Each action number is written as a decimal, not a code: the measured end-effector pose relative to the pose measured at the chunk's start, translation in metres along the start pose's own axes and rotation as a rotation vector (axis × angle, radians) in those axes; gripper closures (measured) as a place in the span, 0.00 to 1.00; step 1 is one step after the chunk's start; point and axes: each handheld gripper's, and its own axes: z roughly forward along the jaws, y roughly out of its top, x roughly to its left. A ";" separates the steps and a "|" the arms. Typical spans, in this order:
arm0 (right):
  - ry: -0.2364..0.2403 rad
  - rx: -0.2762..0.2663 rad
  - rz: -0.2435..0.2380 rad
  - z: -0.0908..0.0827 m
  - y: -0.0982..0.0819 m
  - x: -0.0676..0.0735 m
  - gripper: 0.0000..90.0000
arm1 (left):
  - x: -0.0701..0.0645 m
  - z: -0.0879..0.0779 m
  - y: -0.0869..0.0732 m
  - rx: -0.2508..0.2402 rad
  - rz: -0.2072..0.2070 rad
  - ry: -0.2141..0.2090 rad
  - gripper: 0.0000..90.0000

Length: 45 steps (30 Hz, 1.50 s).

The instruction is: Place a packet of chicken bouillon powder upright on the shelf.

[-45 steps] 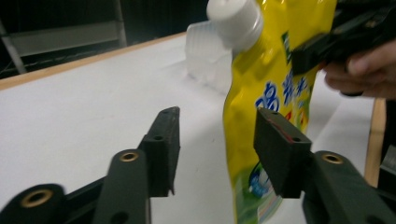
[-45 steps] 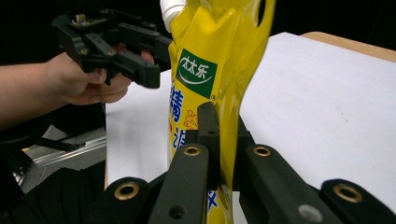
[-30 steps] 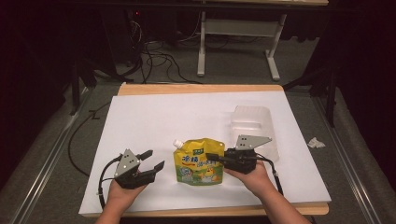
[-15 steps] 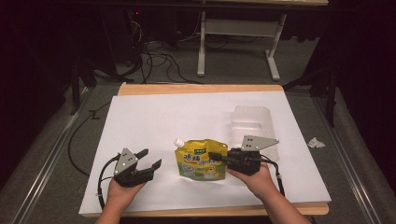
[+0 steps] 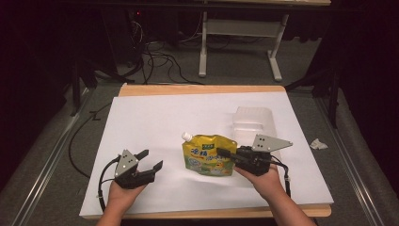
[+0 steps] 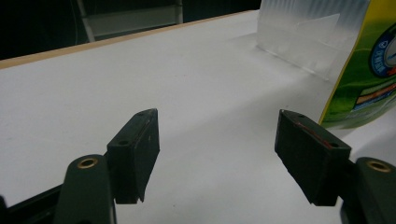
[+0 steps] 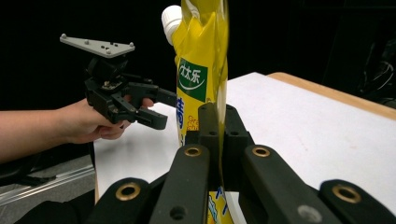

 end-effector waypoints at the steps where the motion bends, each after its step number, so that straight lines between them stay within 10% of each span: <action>1: -0.006 -0.001 -0.001 -0.002 0.001 0.000 1.00 | 0.000 0.000 0.000 -0.001 -0.001 0.002 0.34; 27: -0.135 -0.144 -0.023 -0.054 0.033 -0.014 1.00 | -0.002 0.002 -0.001 0.009 -0.004 -0.008 0.30; 45: -0.336 -0.115 0.002 -0.088 0.041 -0.071 1.00 | -0.002 0.001 0.000 0.013 0.014 -0.019 0.31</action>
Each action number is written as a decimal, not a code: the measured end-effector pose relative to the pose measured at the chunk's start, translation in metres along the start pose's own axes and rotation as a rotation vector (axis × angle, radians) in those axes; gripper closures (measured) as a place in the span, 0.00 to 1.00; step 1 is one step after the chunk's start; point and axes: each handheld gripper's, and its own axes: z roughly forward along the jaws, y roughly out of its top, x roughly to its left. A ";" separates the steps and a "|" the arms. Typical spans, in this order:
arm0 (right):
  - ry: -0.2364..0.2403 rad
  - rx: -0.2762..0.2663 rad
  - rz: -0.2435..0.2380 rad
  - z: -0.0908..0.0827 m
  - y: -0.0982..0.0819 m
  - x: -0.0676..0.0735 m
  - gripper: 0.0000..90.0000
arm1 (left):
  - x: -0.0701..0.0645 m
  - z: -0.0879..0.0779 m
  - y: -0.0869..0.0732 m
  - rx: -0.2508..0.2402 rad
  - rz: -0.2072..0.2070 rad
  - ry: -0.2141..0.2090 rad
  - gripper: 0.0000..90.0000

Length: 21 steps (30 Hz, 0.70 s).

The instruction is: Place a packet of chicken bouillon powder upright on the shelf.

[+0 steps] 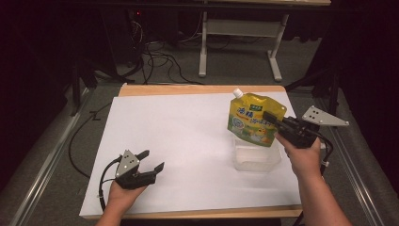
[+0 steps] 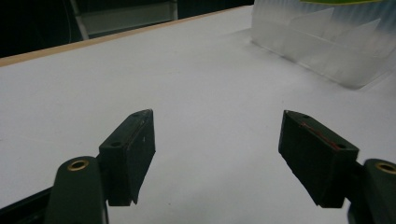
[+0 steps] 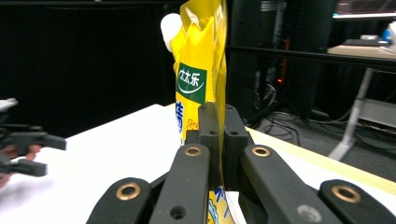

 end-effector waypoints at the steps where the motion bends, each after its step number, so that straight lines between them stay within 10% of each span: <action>1: -0.008 -0.001 0.000 0.001 0.000 -0.005 1.00 | 0.000 0.000 0.000 0.000 0.000 0.000 0.31; 21: -0.066 0.002 0.020 0.029 0.003 -0.065 1.00 | 0.001 -0.002 -0.002 -0.001 -0.014 -0.004 0.31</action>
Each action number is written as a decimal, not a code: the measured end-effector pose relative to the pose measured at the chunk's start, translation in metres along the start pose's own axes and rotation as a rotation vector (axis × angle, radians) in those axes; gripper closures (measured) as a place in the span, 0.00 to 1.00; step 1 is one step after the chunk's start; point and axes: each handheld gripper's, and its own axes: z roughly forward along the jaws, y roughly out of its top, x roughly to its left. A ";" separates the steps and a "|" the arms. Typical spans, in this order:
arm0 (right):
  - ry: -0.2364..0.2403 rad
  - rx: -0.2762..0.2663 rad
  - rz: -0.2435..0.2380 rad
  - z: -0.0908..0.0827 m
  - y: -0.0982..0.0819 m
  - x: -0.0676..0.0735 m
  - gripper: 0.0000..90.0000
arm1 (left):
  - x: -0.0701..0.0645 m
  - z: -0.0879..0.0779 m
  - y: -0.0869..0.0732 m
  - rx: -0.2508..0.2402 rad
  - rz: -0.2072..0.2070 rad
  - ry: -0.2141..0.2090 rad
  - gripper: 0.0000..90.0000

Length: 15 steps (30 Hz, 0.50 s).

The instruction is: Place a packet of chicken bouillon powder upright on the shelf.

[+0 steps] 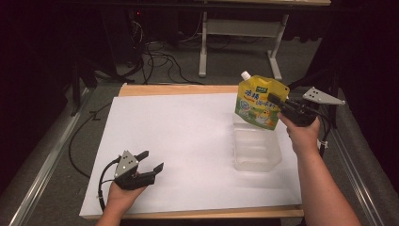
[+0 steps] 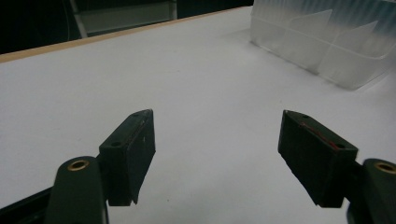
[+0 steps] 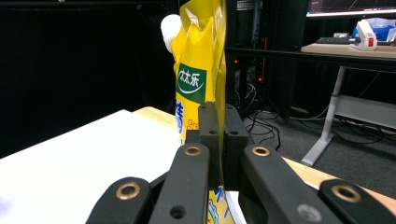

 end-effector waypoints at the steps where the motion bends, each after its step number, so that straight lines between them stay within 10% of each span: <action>1: 0.002 0.003 0.003 0.001 0.000 -0.002 1.00 | 0.000 0.000 0.000 0.000 -0.002 0.001 0.31; 15: 0.015 0.041 0.001 0.013 -0.013 -0.016 1.00 | 0.001 0.002 -0.002 0.016 0.000 0.001 0.31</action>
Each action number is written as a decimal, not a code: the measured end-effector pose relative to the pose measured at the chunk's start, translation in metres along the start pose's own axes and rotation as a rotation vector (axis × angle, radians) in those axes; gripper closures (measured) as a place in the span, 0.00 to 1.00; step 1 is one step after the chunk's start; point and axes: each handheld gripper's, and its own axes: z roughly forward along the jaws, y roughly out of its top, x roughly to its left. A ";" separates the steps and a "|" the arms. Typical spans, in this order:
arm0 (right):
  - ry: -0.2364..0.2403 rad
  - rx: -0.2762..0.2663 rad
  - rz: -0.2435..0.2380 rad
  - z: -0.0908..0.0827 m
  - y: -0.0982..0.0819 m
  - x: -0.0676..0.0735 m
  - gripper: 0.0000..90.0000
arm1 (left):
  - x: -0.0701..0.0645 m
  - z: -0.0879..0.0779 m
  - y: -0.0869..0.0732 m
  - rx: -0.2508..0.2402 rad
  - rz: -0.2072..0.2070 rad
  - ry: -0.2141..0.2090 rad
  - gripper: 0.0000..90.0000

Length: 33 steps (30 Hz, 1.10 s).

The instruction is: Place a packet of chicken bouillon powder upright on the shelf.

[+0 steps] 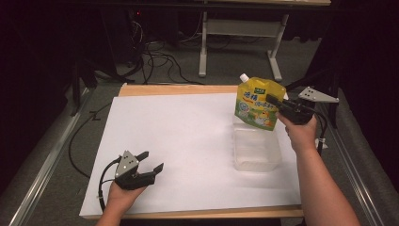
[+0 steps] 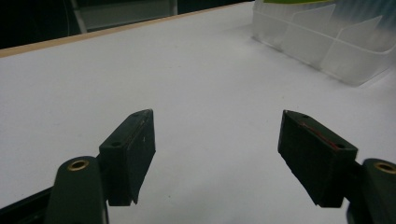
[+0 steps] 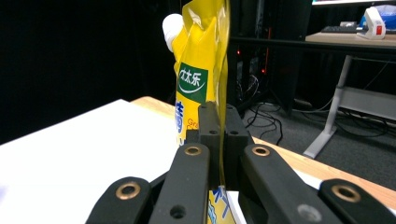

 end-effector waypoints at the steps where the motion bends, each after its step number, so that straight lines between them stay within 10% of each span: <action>1: 0.000 0.000 0.000 0.000 0.000 0.000 1.00 | 0.000 0.000 0.000 -0.001 0.000 0.001 0.31; 33: -0.004 0.035 0.051 0.016 -0.024 0.001 1.00 | 0.001 -0.001 0.000 0.000 0.000 -0.004 0.31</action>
